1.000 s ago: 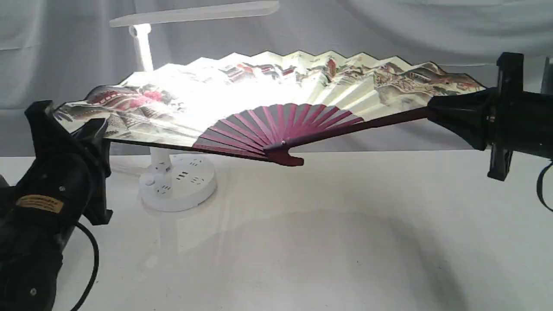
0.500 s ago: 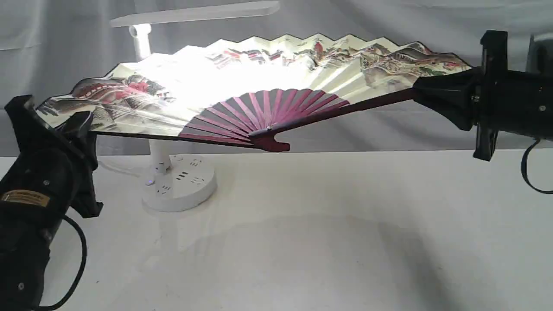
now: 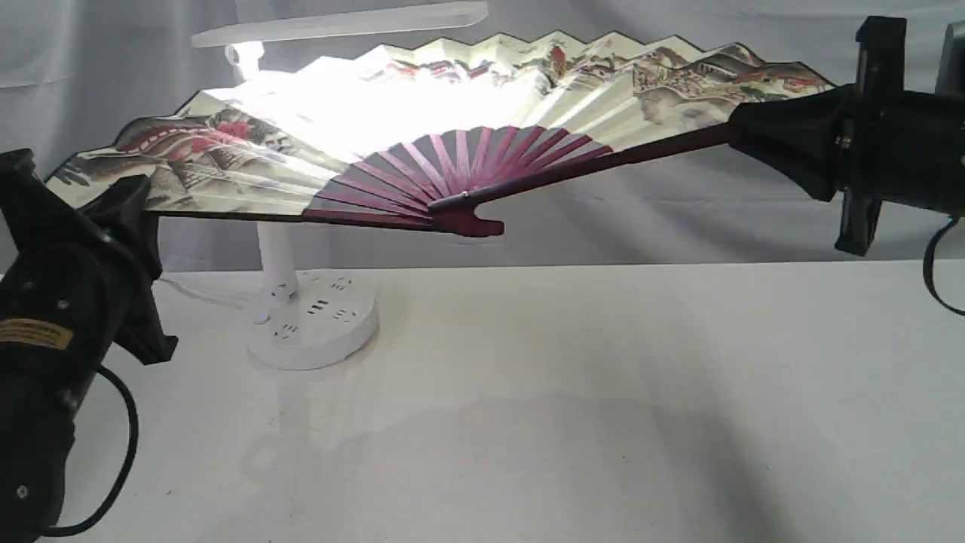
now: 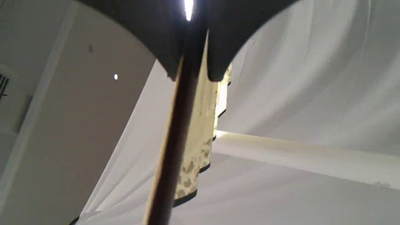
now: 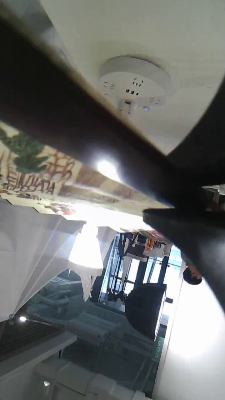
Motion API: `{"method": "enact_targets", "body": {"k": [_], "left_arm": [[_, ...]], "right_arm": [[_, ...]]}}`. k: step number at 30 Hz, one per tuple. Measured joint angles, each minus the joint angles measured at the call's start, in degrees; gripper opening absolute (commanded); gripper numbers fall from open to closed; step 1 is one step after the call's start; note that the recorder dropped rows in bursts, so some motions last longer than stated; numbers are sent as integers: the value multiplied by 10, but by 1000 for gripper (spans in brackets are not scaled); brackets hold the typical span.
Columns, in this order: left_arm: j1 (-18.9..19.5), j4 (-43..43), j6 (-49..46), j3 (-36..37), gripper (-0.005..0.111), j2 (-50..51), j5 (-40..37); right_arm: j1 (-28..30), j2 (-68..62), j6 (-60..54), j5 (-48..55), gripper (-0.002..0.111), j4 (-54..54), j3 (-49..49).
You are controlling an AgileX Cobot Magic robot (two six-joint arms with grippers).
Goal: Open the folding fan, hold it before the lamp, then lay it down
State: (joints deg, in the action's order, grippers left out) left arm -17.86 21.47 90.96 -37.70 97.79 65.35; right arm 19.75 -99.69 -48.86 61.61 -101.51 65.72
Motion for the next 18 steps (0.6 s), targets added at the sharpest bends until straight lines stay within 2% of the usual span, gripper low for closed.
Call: {"method": "enact_targets", "body": {"k": [6, 18], "left_arm": [[1, 0, -2, 0, 0, -19, -38], [12, -8, -2, 0, 0, -19, -41]], "right_arm": [[0, 5, 8, 1, 0, 0, 0], [0, 5, 9, 12, 0, 0, 0]]}}
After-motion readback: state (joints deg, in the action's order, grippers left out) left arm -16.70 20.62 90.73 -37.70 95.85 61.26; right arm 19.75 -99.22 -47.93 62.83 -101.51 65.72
